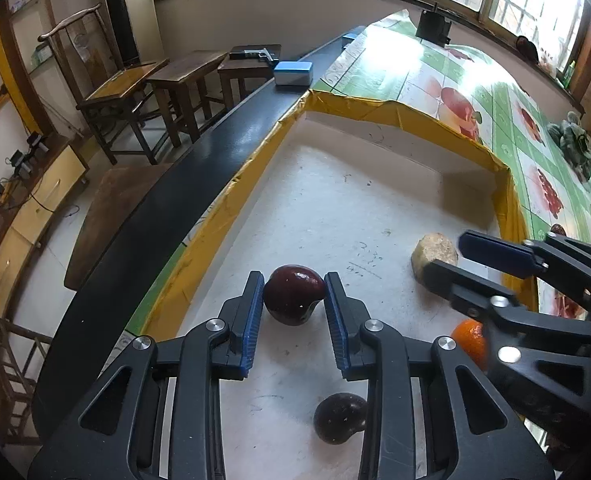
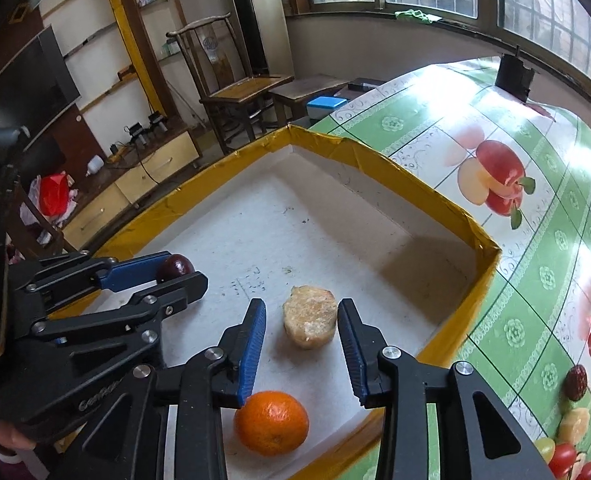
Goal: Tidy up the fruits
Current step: 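Open both grippers to release the plum and bread into the tray, then grasp the green grape with the left gripper while the right grasps a bread cube, then carry the grape and bread cube over the tray with both grippers, then open both grippers to drop the grape and bread, then return to the table, then grasp a red tomato with the left gripper while the right grasps another red tomato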
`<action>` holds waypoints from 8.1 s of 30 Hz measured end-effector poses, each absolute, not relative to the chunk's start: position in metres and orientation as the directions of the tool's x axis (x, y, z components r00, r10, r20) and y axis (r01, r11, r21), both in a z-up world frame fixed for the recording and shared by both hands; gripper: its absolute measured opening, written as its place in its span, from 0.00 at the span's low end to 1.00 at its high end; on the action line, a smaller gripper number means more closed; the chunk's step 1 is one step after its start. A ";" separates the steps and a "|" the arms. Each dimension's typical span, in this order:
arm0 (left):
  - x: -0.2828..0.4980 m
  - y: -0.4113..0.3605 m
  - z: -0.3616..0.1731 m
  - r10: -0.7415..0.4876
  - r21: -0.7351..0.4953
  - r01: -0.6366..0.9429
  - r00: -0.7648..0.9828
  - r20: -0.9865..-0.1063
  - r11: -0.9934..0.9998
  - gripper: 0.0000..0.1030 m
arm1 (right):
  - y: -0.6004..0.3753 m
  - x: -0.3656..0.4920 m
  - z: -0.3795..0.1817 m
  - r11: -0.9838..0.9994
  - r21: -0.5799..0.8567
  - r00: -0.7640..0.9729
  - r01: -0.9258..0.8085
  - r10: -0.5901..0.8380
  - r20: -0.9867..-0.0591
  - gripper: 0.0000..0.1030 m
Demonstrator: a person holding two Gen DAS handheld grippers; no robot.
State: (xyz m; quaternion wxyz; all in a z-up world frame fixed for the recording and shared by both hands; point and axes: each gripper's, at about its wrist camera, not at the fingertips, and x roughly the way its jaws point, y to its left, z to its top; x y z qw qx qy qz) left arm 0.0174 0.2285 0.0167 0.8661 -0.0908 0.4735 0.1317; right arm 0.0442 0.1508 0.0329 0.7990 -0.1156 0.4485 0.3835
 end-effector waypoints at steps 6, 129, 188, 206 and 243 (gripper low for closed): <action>0.005 0.222 0.027 0.135 -0.050 -0.311 0.544 -0.828 0.949 0.29 | 0.121 0.030 0.049 0.676 0.206 0.310 -0.708 0.559 -0.769 0.35; -0.046 0.098 0.069 -0.049 -0.073 -0.009 0.660 -0.750 0.997 0.24 | -0.017 -0.062 0.079 0.803 0.151 0.476 -0.577 0.481 -0.736 0.28; -0.015 0.215 0.046 0.045 -0.112 -0.225 0.594 -0.803 0.968 0.44 | 0.127 -0.060 0.052 0.615 0.232 0.250 -0.754 0.595 -0.764 0.42; -0.019 0.089 0.075 -0.137 -0.142 0.042 0.626 -0.768 0.989 0.44 | -0.018 -0.069 0.059 0.784 0.232 0.400 -0.575 0.517 -0.757 0.42; 0.068 -0.048 0.009 -0.209 -0.100 0.231 0.514 -0.832 0.968 0.44 | -0.176 -0.024 0.041 0.895 0.266 0.489 -0.357 0.422 -0.763 0.43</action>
